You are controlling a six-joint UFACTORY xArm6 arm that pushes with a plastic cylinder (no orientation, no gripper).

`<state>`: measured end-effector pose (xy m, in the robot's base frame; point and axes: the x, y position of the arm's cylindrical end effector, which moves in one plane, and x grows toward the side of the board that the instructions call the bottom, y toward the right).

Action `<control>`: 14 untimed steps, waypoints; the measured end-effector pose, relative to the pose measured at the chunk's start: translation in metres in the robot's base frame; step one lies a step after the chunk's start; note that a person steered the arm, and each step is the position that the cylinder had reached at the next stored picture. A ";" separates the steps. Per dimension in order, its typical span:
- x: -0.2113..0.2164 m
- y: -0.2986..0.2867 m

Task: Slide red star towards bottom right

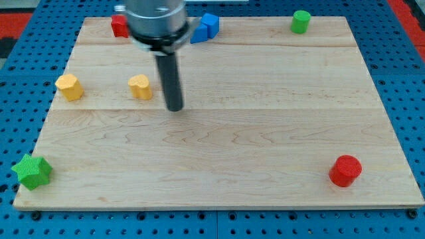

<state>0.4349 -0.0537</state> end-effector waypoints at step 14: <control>-0.229 -0.134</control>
<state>0.2056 -0.1881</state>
